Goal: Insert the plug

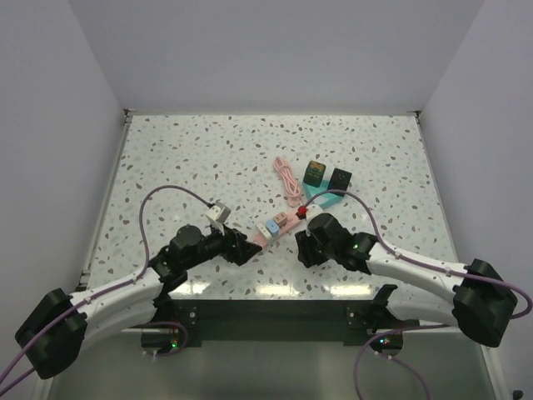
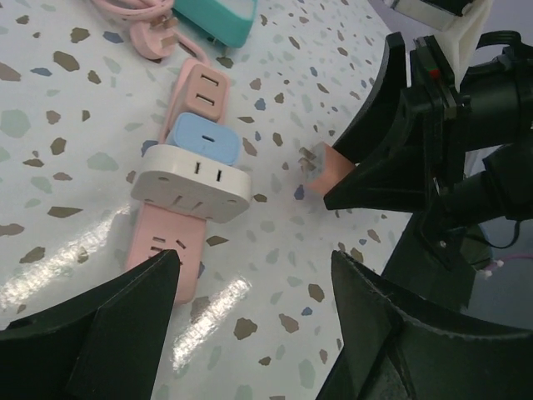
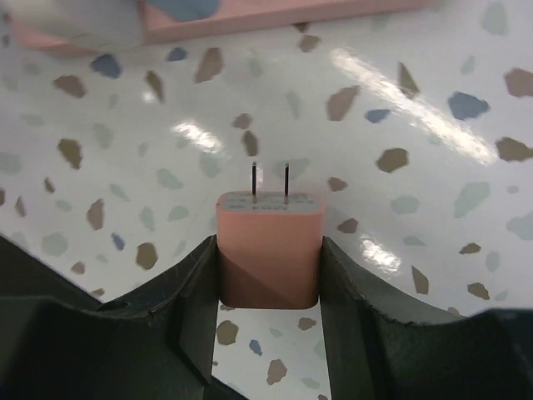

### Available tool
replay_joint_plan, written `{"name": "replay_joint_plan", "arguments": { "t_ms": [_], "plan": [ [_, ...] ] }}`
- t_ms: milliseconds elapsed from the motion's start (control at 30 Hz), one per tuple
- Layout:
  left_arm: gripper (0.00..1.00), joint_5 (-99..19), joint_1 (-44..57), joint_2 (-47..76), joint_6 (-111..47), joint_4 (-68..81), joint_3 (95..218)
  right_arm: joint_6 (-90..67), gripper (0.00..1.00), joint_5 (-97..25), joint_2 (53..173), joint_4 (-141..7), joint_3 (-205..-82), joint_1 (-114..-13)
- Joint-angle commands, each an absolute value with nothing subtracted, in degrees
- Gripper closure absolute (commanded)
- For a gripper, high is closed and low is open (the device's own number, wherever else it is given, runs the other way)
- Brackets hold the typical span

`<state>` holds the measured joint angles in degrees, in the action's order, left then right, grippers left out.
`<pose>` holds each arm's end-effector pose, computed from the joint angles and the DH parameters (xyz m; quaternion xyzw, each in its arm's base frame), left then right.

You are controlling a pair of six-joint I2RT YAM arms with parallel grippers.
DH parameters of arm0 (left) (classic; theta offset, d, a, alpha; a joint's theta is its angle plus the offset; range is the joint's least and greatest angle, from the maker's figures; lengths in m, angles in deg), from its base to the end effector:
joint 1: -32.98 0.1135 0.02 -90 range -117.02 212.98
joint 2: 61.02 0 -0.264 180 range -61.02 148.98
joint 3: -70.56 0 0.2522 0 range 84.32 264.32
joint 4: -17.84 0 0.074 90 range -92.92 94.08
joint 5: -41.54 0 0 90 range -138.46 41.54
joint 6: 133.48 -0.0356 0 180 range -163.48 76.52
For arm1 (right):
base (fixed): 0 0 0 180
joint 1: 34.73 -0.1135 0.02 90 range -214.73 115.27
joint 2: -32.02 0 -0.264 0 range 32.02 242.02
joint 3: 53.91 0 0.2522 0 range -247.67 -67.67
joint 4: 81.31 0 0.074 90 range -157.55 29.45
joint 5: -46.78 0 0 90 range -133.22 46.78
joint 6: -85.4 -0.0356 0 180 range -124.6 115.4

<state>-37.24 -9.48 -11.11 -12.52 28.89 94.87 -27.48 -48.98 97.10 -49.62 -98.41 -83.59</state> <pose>0.1302 -0.1286 0.1791 0.1384 0.7772 -0.4260 0.4420 0.1421 0.1572 0.1777 -0.1966 0.9246 0.1507 0.2895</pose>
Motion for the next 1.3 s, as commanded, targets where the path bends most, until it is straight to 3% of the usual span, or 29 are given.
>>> {"name": "replay_joint_plan", "arguments": {
  "t_ms": [0,267,967,1267],
  "plan": [
    [0.21,-29.7,-9.7,-10.7,-8.7,35.4,95.3,-18.9,1.00,-44.2,94.9,-49.6,-103.4,-89.5],
    [0.21,-23.4,-9.8,-7.1,-5.9,40.1,96.0,-9.6,1.00,-46.7,97.9,-46.4,-110.8,-100.2],
    [0.20,-14.4,-10.6,5.7,0.4,57.1,94.6,-5.1,1.00,-46.6,98.7,-47.7,-114.7,-104.8],
    [0.36,-9.7,-12.6,12.9,4.1,68.6,94.5,-4.9,1.00,-48.5,96.5,-48.6,-113.5,-105.5]
  ]
}}
